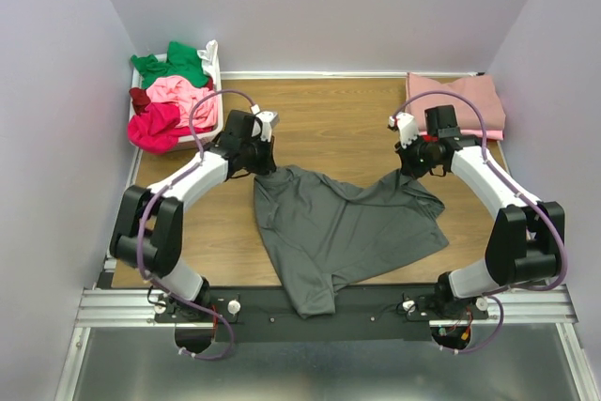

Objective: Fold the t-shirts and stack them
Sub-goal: Flatten the tshirt out

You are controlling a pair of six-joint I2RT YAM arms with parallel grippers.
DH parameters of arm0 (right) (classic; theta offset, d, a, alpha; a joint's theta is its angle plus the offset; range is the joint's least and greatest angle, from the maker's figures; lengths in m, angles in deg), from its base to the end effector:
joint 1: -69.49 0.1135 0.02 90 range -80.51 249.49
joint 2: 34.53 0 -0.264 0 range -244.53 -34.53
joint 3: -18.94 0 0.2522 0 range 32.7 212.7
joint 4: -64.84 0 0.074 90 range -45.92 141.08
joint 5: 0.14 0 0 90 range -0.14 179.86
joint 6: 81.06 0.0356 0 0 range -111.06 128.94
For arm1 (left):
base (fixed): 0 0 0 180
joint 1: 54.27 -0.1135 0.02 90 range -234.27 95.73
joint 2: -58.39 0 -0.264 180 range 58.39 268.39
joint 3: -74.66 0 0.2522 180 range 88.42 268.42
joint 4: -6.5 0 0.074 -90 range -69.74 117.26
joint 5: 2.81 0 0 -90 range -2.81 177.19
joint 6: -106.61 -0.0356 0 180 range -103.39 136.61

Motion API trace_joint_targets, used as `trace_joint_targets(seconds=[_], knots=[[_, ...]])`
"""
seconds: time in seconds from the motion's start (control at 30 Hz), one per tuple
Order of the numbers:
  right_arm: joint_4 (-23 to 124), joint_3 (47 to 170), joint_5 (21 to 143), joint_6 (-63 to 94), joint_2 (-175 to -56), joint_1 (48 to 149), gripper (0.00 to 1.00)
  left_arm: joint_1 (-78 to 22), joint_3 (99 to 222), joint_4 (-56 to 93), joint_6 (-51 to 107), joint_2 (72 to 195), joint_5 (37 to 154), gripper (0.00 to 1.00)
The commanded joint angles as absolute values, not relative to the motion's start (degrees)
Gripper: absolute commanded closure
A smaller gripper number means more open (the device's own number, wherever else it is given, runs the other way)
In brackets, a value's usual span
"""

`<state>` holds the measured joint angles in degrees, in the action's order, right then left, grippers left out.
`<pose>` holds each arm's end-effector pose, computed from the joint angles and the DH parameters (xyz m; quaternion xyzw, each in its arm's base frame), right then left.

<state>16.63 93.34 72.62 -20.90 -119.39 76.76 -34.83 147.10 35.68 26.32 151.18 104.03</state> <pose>0.2968 0.0485 0.2384 -0.3413 0.8896 0.0893 0.2900 0.3167 -0.1227 0.2073 0.1292 0.9205 -0.2191 0.2966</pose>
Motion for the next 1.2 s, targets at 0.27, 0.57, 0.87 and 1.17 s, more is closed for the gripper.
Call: trace_joint_targets(seconds=[0.27,0.57,0.87,1.17], knots=[[17.68,91.94,71.14,-20.32,-119.61,75.73,0.95,-17.46,137.21,33.62,33.56,139.87,111.27,1.00],[17.68,91.50,71.13,-20.41,-119.79,75.64,0.95,-4.26,137.37,38.26,37.61,135.92,107.35,0.67],[17.68,91.50,70.87,-20.41,-120.31,75.55,0.95,-8.12,143.18,45.75,37.00,128.52,89.74,0.45],[17.77,90.71,70.78,-20.50,-120.31,75.55,0.95,-8.83,137.30,46.19,38.49,133.36,95.80,0.44]])
